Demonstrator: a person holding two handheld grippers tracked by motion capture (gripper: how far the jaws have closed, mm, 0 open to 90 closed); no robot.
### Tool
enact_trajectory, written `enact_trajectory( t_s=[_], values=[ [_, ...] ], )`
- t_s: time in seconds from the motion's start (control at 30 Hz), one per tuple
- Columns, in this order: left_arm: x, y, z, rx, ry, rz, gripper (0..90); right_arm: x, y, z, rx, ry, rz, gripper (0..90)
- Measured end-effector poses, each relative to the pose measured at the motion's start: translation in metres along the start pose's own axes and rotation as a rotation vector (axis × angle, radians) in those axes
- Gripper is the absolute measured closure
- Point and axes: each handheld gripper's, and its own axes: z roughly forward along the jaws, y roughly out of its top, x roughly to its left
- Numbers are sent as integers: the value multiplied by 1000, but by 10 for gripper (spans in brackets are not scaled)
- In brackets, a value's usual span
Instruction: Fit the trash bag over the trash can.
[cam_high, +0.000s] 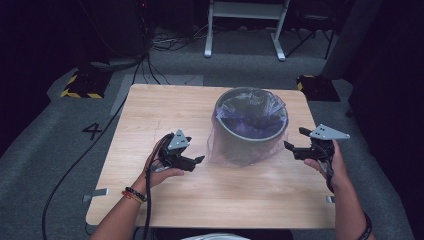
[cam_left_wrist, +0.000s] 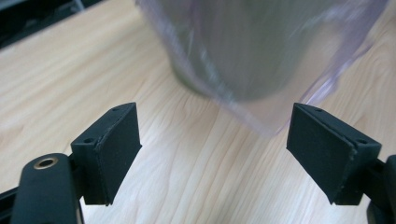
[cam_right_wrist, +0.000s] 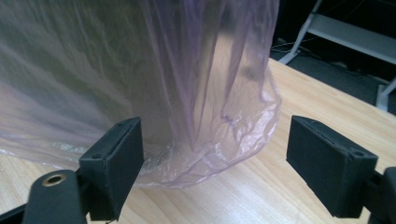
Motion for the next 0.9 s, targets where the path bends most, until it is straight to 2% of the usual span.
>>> enact_trajectory(
  t_s=[0.17,0.33,0.47,0.53,0.6,0.73,0.83,0.9],
  values=[
    [5,-15,0,61,15,-9,165,-1,4,0,18,-12,-11,188],
    [9,-30,-2,93,34,-21,163,-5,8,-3,-9,-13,8,186],
    [13,-40,-1,141,-17,-48,163,-8,15,-9,-37,1,16,185],
    [11,-45,0,143,7,-41,164,-9,19,-12,-51,3,26,184],
    [10,-48,2,161,-2,-45,161,-10,23,-15,-64,1,30,184],
    [8,-54,8,216,-58,-50,162,-11,31,-21,-90,8,31,181],
    [5,-56,9,202,-42,-44,160,-11,38,-24,-92,-3,14,176],
    [4,-58,11,210,-52,-39,160,-11,42,-26,-91,-20,5,177]
  ],
)
